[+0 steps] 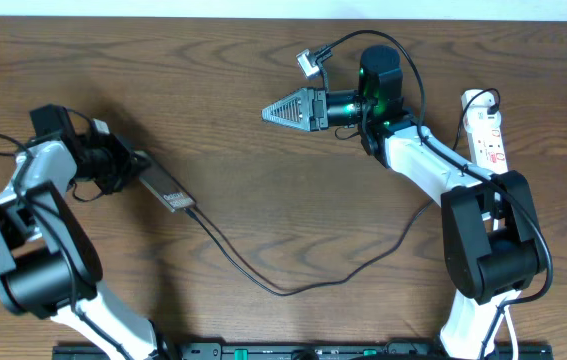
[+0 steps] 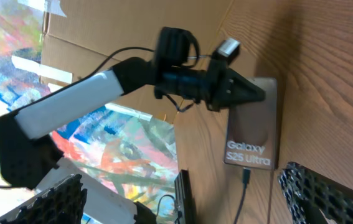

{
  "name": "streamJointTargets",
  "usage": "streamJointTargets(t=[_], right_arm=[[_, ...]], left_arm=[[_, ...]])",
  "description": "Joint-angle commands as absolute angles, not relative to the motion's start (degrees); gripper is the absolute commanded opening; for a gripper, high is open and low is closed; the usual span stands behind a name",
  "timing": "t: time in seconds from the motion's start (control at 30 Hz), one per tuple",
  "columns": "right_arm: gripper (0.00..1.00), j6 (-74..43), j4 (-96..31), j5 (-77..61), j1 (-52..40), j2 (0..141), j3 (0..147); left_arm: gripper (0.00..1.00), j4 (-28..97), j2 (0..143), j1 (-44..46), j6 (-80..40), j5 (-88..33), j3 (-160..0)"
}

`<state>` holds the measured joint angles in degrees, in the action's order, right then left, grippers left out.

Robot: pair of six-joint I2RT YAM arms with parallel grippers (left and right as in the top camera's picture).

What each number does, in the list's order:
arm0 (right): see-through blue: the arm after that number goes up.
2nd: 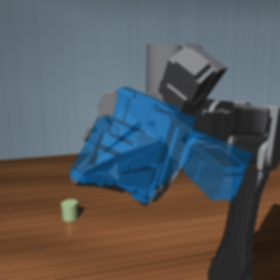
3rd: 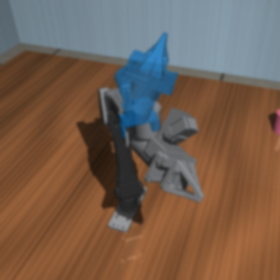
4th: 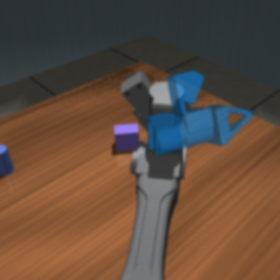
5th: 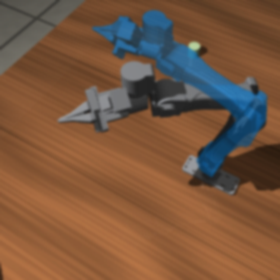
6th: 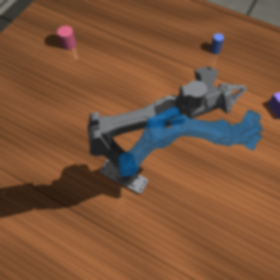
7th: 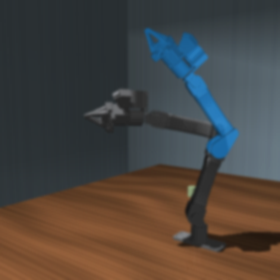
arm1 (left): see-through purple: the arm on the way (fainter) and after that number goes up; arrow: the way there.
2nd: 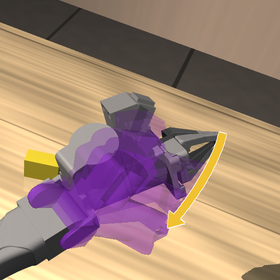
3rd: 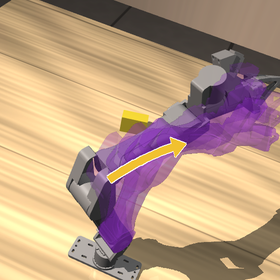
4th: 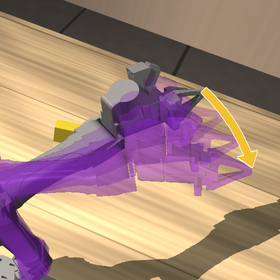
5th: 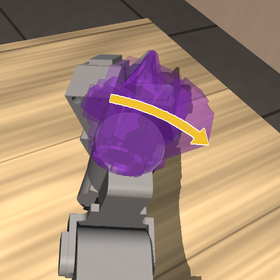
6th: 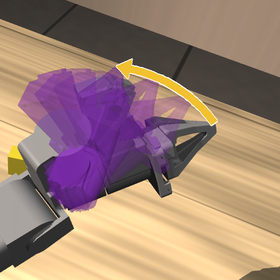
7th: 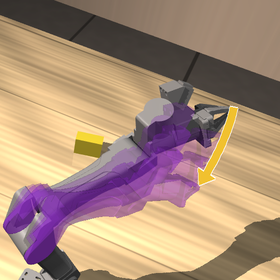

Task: Plug charger to phone and switch on socket

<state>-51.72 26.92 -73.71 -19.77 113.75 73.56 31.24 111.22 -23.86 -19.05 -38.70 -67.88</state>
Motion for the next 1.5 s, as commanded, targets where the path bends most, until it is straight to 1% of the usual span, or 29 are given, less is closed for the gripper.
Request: streamJointTargets(t=[0.0,0.4,0.5,0.57,0.6,0.9,1.47], right_arm=[[0.99,-50.6,26.9,-74.5,-19.6,113.2,74.4],[0.99,-50.1,26.9,-74.4,-19.6,113.2,74.4],[0.99,-50.1,26.9,-74.4,-19.6,113.2,74.4],[0.99,-50.1,26.9,-74.4,-19.6,113.2,74.4],[0.99,-50.1,26.9,-74.4,-19.6,113.2,74.4],[0.99,-50.1,26.9,-74.3,-19.8,113.2,74.4],[0.99,-50.1,26.9,-74.3,-20.0,113.2,74.4]], left_arm=[[0.07,30.9,111.9,-23.9,-18.7,-41.1,-68.6],[0.08,30.7,111.9,-23.9,-18.7,-39.4,-68.6],[0.16,31.0,111.9,-23.9,-18.7,-39.4,-68.6],[0.17,31.1,111.9,-23.9,-18.7,-39.4,-68.6],[0.22,31.1,111.9,-23.9,-18.7,-39.4,-68.6],[0.28,32.5,111.9,-23.9,-18.6,-39.4,-68.6],[0.31,33.2,111.9,-23.9,-18.6,-39.4,-68.6]])
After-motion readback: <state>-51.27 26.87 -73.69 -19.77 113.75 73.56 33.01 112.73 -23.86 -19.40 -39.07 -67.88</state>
